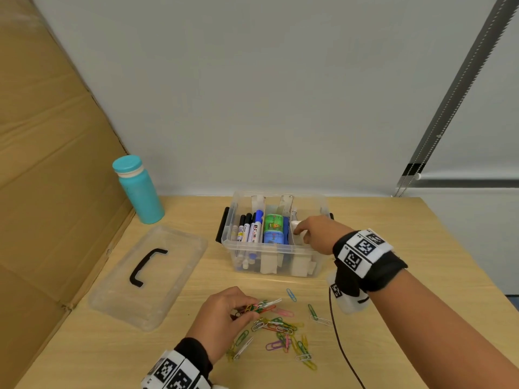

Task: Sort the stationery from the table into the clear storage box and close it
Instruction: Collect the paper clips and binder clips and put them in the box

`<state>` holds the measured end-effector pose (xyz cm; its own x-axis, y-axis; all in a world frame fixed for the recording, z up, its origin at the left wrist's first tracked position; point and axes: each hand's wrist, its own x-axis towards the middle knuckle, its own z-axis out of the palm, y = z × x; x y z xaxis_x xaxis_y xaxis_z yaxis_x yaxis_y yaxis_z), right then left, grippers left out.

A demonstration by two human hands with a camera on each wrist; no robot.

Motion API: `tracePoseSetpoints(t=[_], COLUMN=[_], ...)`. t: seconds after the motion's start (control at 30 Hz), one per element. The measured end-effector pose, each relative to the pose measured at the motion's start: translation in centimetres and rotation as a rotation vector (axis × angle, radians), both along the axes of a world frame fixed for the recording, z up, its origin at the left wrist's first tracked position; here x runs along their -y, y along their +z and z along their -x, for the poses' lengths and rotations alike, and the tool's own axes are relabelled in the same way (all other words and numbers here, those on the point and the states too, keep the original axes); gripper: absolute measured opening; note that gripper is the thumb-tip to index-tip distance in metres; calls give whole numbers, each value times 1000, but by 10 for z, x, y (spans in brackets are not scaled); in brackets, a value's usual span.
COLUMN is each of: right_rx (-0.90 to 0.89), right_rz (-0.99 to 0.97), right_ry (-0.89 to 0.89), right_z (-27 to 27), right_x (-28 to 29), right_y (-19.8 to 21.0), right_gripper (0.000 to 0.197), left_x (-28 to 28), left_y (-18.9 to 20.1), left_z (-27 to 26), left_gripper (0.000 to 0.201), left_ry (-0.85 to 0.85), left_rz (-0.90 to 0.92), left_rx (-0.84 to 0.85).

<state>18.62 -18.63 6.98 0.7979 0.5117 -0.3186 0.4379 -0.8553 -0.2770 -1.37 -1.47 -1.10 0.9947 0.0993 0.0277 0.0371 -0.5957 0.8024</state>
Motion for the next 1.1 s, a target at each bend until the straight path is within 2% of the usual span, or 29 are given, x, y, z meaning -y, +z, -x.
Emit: tracePoseSetpoints(t=[0.07, 0.1, 0.2, 0.27, 0.4, 0.47, 0.57, 0.7, 0.8, 0.9, 1.03, 1.1], right_rx=[19, 86, 429, 550, 511, 509, 514, 521, 512, 511, 495, 491], right_rz=[-101, -174, -346, -333, -315, -335, -378, -417, -429, -435, -450, -457], right_ry=[-33, -41, -67, -98, -94, -88, -95, -92, -90, -91, -95, -101], right_z=[4, 9, 29, 47, 65, 66, 65, 64, 65, 65, 67, 67], right_x=[8, 14, 42, 59, 77, 78, 77, 78, 78, 78, 77, 76], right_y=[3, 3, -10, -26, -61, -68, -72, -75, -75, -74, -73, -72], right_gripper=[40, 35, 26, 32, 54, 57, 58, 54, 54, 55, 56, 57], left_x=[0, -1, 2, 8, 24, 34, 50, 67, 73, 74, 74, 77], left_y=[1, 1, 9, 21, 63, 86, 106, 106, 92, 76, 70, 75], left_z=[1, 2, 0, -6, -40, -64, -100, -138, -154, -163, -168, -173], left_gripper=[25, 25, 25, 24, 23, 25, 26, 23, 23, 23, 22, 24], left_ry=[7, 11, 5, -21, -58, -68, -57, -55, -17, -25, -209, -272], left_rz=[5, 13, 53, 70, 63, -10, 51, 176, 164, -6, -427, -556], left_rx=[1, -5, 3, 43, 129, 192, 286, 319, 268, 159, -41, -93])
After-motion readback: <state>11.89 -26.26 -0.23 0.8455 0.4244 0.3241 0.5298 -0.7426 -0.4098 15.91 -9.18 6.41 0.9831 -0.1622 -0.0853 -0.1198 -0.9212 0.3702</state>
